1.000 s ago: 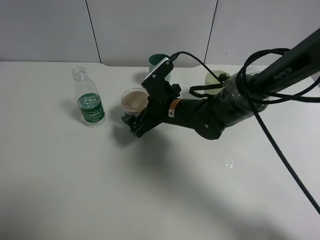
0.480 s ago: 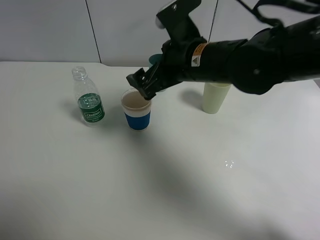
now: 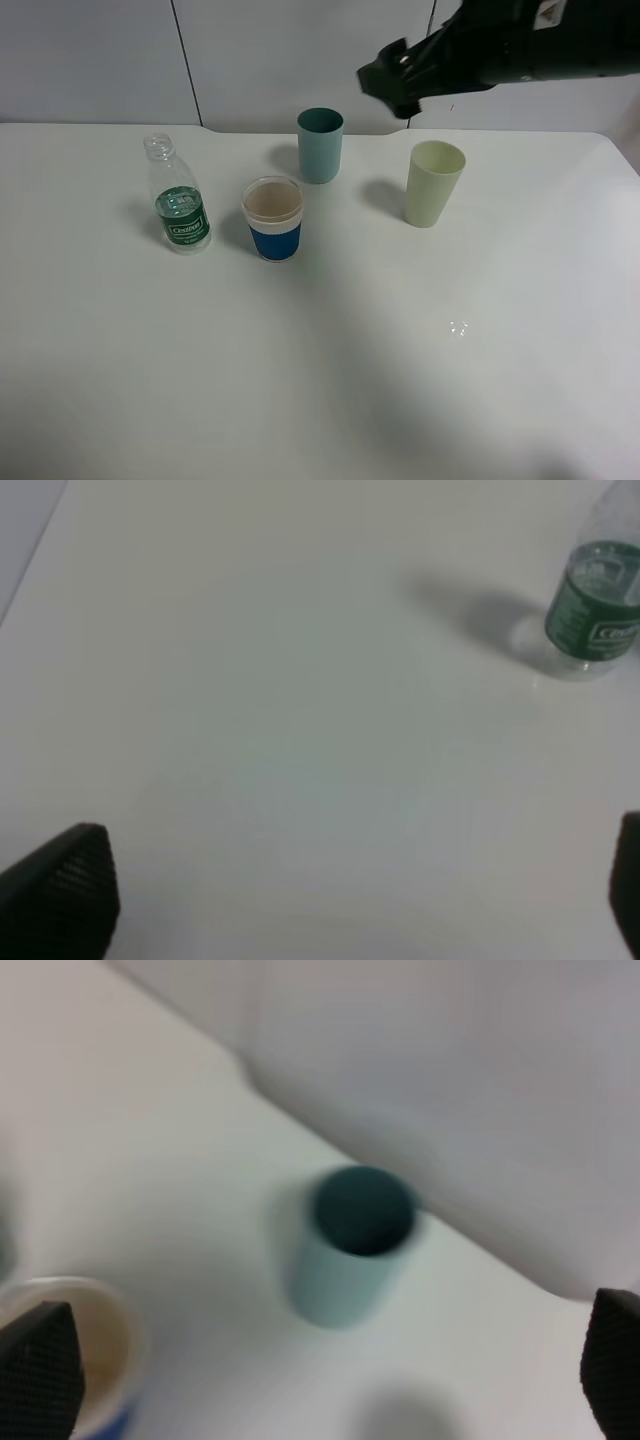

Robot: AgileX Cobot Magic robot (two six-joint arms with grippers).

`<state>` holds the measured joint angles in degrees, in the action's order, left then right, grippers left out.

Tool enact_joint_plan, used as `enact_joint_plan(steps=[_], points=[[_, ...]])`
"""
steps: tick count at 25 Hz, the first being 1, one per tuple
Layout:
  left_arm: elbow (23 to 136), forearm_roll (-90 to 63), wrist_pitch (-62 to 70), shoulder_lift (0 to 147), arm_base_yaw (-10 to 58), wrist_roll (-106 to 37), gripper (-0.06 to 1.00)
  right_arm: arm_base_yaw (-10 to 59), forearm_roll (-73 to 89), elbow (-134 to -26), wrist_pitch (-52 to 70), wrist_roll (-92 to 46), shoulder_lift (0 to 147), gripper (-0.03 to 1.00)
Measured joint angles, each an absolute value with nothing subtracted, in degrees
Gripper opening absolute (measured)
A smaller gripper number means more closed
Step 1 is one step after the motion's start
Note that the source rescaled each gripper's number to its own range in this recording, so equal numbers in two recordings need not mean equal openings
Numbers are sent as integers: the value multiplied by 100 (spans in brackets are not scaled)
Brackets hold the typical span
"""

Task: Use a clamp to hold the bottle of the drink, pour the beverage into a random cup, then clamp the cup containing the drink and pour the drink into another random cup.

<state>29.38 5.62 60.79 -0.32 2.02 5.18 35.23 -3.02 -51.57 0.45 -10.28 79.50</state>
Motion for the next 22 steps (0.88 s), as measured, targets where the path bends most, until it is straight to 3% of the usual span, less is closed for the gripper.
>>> enact_joint_plan(steps=[4, 11, 18, 22], points=[[2938, 562, 6079, -32, 202, 518, 100, 2990, -360, -5157, 375, -870, 7633, 99], [2938, 562, 6079, -32, 202, 518, 100, 1111, -458, -5157, 1824, -768, 6507, 99], [2938, 562, 6079, -32, 202, 518, 100, 282, -460, -5157, 2867, -762, 5142, 99], [2938, 562, 6079, -32, 202, 518, 100, 151, -534, -5157, 3678, -688, 4433, 99]])
